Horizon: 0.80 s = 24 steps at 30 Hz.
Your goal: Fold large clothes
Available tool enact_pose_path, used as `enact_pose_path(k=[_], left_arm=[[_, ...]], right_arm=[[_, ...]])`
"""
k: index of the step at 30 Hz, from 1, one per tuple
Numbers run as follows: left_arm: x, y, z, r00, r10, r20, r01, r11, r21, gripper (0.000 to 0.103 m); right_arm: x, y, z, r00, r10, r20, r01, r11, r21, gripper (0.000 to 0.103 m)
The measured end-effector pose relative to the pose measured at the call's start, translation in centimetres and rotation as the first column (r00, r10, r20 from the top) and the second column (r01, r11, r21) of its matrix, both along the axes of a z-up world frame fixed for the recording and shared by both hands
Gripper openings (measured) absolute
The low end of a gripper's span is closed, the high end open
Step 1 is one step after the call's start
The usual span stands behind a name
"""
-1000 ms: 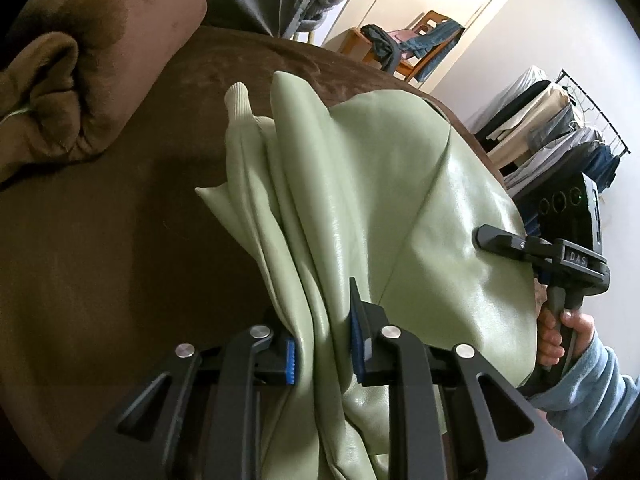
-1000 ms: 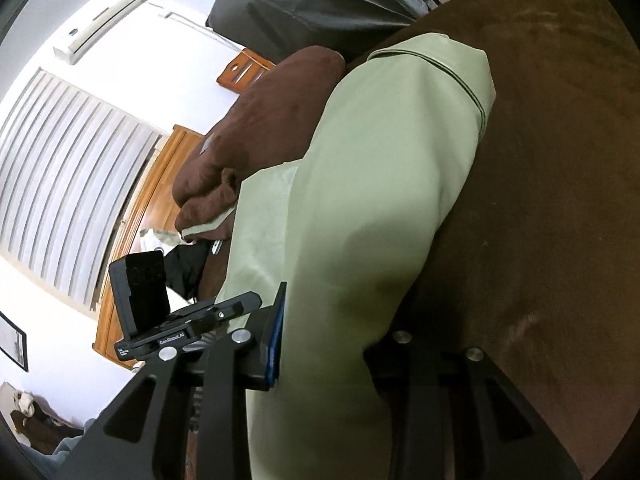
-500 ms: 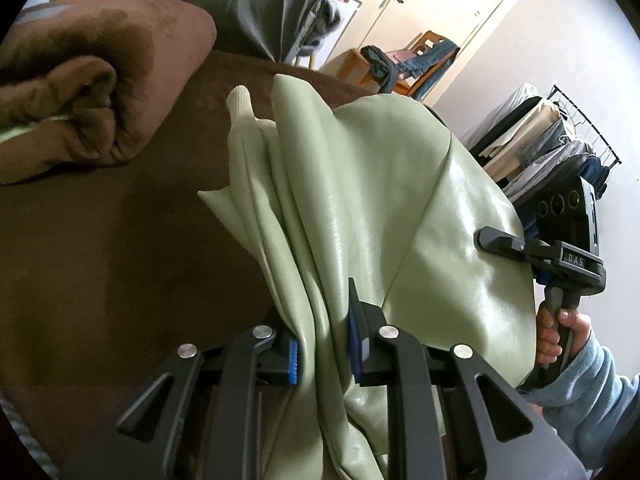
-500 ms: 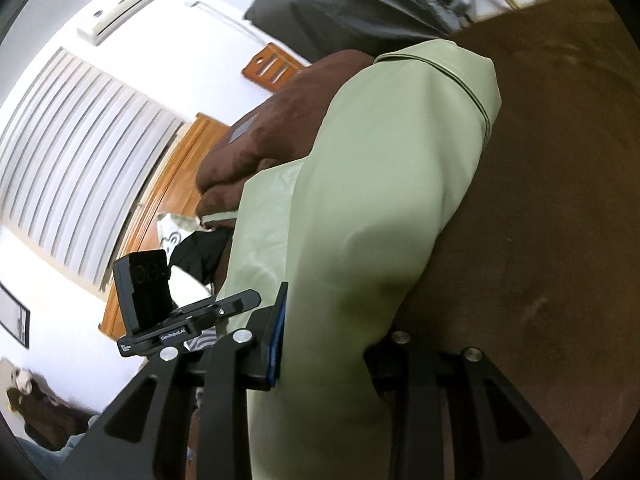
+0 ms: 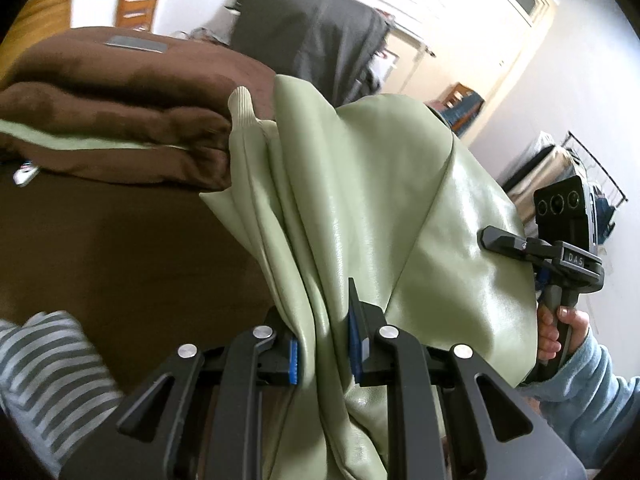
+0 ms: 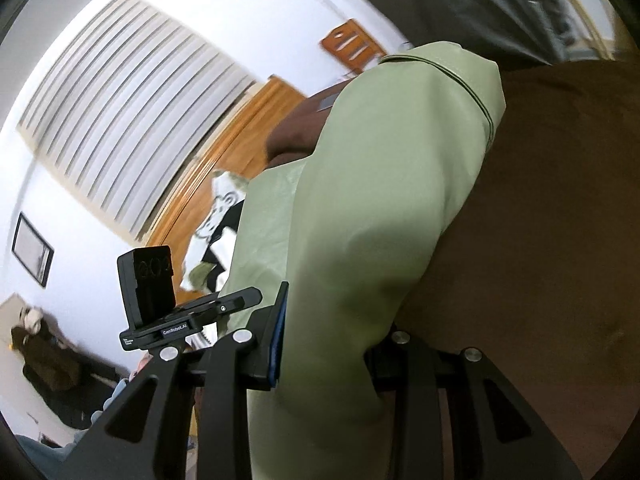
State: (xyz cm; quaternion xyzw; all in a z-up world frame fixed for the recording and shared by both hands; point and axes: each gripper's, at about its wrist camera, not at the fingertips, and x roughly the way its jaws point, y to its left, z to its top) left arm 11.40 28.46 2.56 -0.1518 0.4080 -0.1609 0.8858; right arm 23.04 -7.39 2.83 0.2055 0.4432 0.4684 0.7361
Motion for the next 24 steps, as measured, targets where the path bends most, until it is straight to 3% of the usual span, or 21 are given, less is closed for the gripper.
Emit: enact_pose_path(k=[6, 13, 20, 24], left_arm=[[-4.1, 6.5, 1.2, 0.997, 0.081, 0.012, -0.081, 0.997, 0.006, 0.021], [-9.3, 14.1, 1.6, 0.98, 0.2, -0.001, -0.2, 0.979, 0.031, 0.021], [-13.2, 20.0, -0.3, 0.949, 0.313, -0.039, -0.311, 0.95, 0.04, 0.021], [-14.8, 22.0, -2.7, 0.934, 0.35, -0.073, -0.347, 0.936, 0.051, 0.021]], right_arm=[[-1.6, 8.0, 1.5, 0.995, 0.096, 0.015, -0.096, 0.995, 0.007, 0.03], [-3.4, 17.0, 0.8, 0.977, 0.211, -0.011, -0.21, 0.977, 0.041, 0.03], [-4.1, 24.7, -0.7, 0.95, 0.308, -0.052, -0.306, 0.951, 0.044, 0.03], [-4.1, 29.0, -3.2, 0.922, 0.377, -0.088, -0.379, 0.926, 0.001, 0.03]])
